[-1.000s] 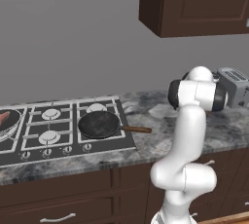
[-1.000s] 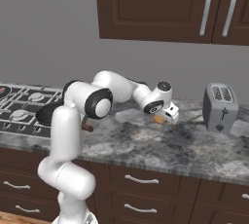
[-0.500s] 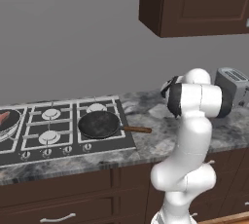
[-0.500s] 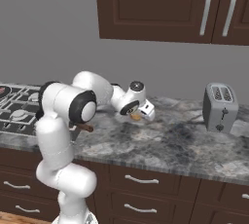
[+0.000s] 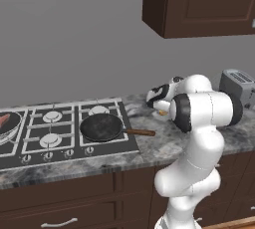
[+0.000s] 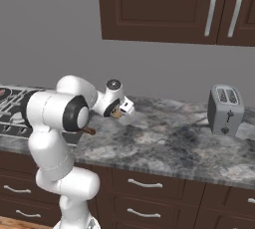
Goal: Place both pans onto different burners. Then place the onion and the steak on different pans.
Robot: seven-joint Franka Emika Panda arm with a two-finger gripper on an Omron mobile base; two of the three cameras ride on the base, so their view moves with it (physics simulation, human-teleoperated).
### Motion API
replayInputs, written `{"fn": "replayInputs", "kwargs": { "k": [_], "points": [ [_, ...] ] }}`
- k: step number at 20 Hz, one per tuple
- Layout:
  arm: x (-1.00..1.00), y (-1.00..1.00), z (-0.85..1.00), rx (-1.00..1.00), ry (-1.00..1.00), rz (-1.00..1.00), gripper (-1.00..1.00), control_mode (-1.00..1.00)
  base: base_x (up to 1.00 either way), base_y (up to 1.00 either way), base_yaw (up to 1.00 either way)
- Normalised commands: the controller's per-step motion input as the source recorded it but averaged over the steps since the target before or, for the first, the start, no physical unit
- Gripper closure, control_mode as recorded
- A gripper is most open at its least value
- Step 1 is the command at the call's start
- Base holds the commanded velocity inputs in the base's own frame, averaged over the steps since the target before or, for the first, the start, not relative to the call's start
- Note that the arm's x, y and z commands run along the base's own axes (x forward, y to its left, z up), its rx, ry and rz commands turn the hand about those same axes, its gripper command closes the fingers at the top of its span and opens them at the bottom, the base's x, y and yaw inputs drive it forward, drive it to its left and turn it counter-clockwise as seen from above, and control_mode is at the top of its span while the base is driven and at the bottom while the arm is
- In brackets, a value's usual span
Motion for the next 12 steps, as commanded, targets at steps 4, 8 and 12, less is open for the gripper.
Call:
{"fn": "replayInputs", "kwargs": {
  "k": [4, 8, 12],
  "points": [
    [-0.2, 1.0, 0.31, 0.0, -0.04, 0.1, 1.0, -1.0, 0.0, 0.0, 0.0],
    [-0.34, 0.96, 0.26, 0.01, -0.05, 0.1, 1.0, -1.0, 0.0, 0.0, 0.0],
    [-0.48, 0.79, 0.21, 0.03, -0.04, 0.1, 1.0, -1.0, 0.0, 0.0, 0.0]
  ]
}}
